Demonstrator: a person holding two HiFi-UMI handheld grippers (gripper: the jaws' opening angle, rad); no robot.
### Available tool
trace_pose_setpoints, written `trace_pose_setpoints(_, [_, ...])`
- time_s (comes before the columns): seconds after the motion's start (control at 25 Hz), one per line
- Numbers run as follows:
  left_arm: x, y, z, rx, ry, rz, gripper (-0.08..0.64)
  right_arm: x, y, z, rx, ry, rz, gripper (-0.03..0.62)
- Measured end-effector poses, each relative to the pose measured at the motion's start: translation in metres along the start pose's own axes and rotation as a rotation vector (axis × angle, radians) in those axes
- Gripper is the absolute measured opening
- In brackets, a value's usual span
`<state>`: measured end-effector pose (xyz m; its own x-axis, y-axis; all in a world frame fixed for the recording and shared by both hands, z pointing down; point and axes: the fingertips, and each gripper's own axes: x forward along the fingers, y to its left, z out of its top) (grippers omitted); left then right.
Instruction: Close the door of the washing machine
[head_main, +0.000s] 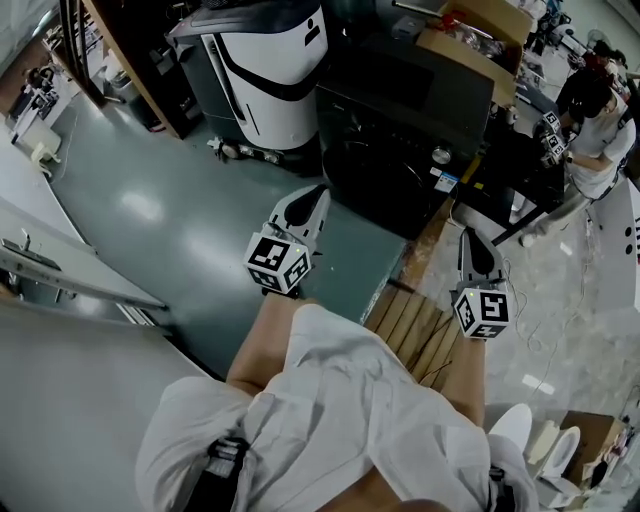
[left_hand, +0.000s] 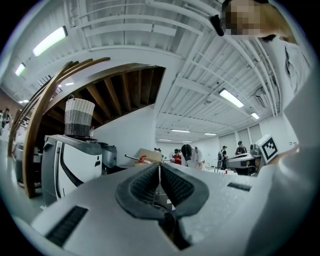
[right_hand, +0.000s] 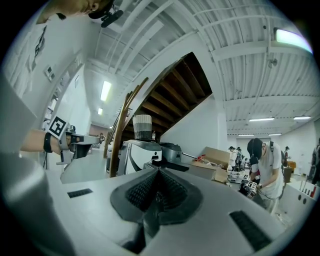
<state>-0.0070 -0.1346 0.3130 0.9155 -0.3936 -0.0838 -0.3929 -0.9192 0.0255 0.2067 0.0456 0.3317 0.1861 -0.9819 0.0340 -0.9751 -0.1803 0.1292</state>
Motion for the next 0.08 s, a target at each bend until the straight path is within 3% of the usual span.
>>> trace_pose_setpoints(0.08, [-0.0050,0.0014,-0.0010,0.000,0.003,0.004,0.018,-0.0020,0.0039,-0.0012,0.000,0.002,0.003,0.026])
